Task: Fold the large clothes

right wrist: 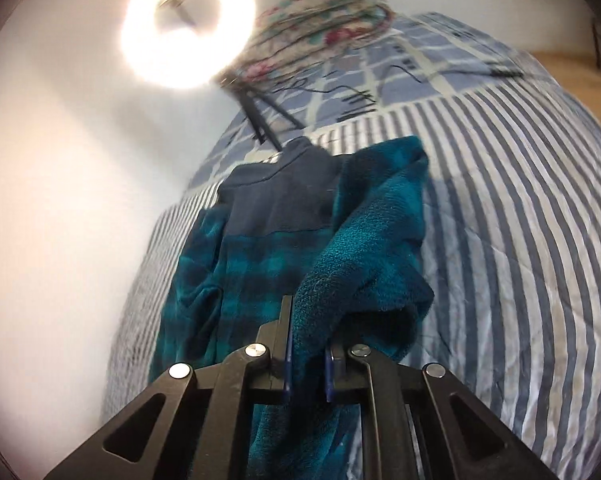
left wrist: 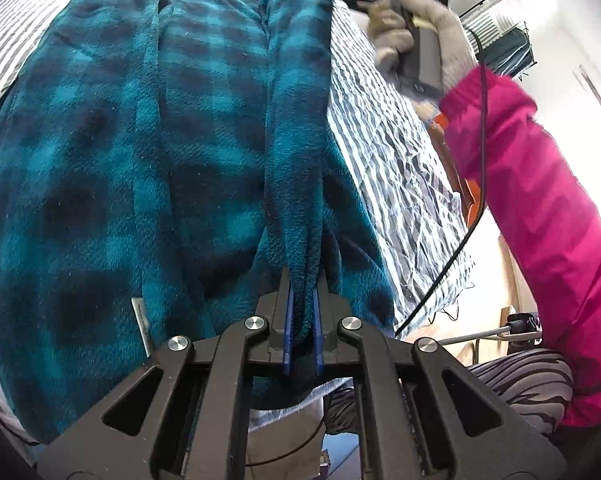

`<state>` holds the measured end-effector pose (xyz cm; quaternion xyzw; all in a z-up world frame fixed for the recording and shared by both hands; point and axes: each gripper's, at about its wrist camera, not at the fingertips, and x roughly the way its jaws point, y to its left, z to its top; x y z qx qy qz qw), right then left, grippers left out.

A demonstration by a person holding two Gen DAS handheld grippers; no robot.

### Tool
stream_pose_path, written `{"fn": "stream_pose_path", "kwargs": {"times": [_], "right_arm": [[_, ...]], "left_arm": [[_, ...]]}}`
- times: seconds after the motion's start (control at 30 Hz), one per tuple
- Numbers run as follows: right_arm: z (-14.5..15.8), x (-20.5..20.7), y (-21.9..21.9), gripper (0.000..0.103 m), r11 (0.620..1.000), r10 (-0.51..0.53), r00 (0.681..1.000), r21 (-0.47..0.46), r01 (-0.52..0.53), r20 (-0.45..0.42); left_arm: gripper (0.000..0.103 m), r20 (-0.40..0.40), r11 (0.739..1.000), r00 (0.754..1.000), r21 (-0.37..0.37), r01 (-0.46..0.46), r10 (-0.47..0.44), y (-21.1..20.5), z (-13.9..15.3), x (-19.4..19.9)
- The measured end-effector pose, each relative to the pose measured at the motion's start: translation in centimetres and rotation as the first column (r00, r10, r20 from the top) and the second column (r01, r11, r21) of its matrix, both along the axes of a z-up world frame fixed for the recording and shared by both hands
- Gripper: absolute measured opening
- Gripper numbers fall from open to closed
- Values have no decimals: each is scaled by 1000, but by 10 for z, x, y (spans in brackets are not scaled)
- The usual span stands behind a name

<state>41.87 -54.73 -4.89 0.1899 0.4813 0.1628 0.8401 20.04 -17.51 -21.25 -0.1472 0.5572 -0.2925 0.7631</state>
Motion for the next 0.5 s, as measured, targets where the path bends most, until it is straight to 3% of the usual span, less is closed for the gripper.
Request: {"fn": "stream_pose_path", "kwargs": {"times": [0.13, 0.3, 0.33, 0.37, 0.43, 0.5], "right_arm": [[9, 7, 49, 9, 992, 100, 995, -73, -98, 14], [-11, 16, 117, 9, 961, 224, 974, -164, -224, -22], [-18, 18, 128, 11, 953, 247, 968, -171, -251, -43], [-28, 21, 142, 20, 942, 274, 959, -182, -283, -76], [-39, 21, 156, 29, 930, 284, 951, -205, -304, -120], [-37, 16, 160, 29, 930, 307, 943, -169, -325, -124]], "left_arm": [[5, -6, 1000, 1000, 0, -2, 2, 3, -4, -4], [5, -54, 1000, 998, 0, -22, 22, 15, -17, -4], [5, -53, 1000, 998, 6, -22, 22, 15, -18, -5], [5, -47, 1000, 999, 17, -24, 24, 15, -18, -6], [5, -41, 999, 999, 26, -20, 21, 15, -18, -7], [5, -38, 1000, 999, 24, -19, 20, 15, -16, -8]]}}
